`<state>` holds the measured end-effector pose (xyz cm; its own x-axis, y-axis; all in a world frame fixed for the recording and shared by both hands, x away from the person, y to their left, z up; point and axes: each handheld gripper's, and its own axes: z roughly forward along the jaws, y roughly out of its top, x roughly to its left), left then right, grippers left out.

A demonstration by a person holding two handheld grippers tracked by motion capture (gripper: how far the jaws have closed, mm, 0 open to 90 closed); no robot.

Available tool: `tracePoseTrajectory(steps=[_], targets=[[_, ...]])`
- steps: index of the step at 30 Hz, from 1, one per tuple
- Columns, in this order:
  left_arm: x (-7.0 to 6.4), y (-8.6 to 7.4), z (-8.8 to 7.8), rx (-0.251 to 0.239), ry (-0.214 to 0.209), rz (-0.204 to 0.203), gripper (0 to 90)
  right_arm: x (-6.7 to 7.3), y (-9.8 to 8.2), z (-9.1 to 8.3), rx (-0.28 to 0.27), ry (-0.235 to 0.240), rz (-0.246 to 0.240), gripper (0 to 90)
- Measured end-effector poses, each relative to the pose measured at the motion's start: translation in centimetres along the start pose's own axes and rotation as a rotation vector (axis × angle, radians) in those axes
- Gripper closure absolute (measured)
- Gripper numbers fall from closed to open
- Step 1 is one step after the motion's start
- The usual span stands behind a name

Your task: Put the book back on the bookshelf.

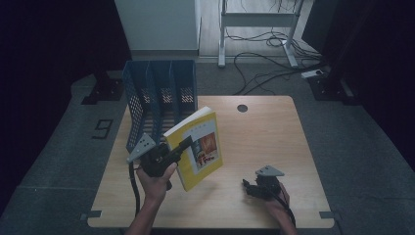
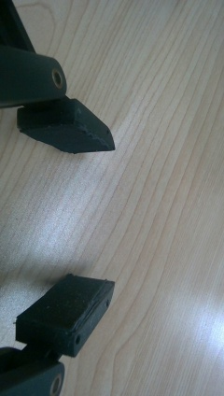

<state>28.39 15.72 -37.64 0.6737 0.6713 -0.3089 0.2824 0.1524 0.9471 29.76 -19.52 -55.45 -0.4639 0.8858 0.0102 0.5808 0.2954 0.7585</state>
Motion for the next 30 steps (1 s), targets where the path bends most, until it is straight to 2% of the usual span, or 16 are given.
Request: tracePoseTrajectory(steps=[5,12,19,24,30], targets=[[0.3,0.2,0.0,-0.002,0.019,0.003,75.5,0.0,0.0,0.0,0.000,0.000,0.000,26.8],[0.5,0.6,0.3,0.008,0.051,0.044,75.5,0.0,0.0,0.0,0.000,0.000,0.001,26.8],[0.8,1.1,0.4,-0.004,0.050,0.023,75.5,0.0,0.0,0.0,0.000,0.000,0.001,26.8],[0.9,1.6,0.2,-0.012,0.063,0.027,75.4,0.0,0.0,0.0,0.000,0.000,0.002,27.0],[1.2,2.2,0.2,-0.018,0.061,0.014,75.5,0.0,0.0,0.0,-0.001,-0.003,0.004,27.7]])
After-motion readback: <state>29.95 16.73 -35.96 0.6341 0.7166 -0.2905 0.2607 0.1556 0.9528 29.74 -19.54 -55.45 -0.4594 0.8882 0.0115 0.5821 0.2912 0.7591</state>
